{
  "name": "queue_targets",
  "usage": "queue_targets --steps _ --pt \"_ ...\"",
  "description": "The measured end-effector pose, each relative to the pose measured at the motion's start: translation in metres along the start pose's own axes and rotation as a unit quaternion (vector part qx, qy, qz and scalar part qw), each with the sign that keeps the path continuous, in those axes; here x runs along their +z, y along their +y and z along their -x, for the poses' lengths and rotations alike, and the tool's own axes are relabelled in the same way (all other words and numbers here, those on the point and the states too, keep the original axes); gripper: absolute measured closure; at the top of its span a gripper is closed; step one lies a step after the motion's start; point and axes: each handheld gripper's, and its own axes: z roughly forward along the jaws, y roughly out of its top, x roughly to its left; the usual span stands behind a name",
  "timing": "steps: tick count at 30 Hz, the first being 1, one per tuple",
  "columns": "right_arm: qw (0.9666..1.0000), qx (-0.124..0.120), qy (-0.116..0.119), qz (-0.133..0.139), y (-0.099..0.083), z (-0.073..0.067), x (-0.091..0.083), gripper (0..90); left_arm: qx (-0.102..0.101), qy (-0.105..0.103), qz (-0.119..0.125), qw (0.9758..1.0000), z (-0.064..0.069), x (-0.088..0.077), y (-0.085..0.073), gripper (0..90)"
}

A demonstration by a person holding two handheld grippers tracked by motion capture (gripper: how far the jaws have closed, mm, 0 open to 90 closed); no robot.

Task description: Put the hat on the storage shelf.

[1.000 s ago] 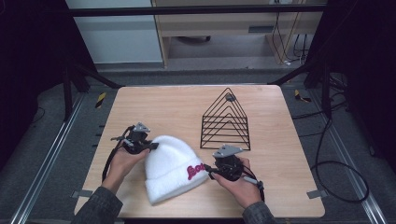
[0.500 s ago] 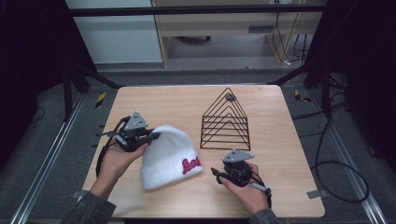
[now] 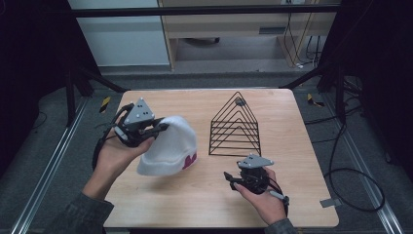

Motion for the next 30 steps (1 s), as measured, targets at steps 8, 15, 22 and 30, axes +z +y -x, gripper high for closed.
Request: queue_targets --steps 8,15,22,30 --pt "0.9996 -0.006 -0.007 0.028 0.016 0.002 -0.017 38.9 -0.029 -0.014 0.043 0.9985 -0.019 -0.007 0.021 81.2" --pt "0.9992 -0.013 -0.008 0.036 0.027 0.001 -0.020 39.4 -0.028 -0.012 0.053 0.9982 -0.021 -0.009 0.034 81.2" --pt "0.9987 -0.028 -0.007 0.041 0.041 -0.003 -0.021 41.9 -0.016 -0.007 0.059 0.9981 -0.018 -0.011 0.053 81.3" --pt "0.9982 -0.040 -0.002 0.044 0.051 -0.004 -0.024 48.0 -0.009 -0.013 0.070 0.9974 -0.014 -0.009 0.068 81.3"
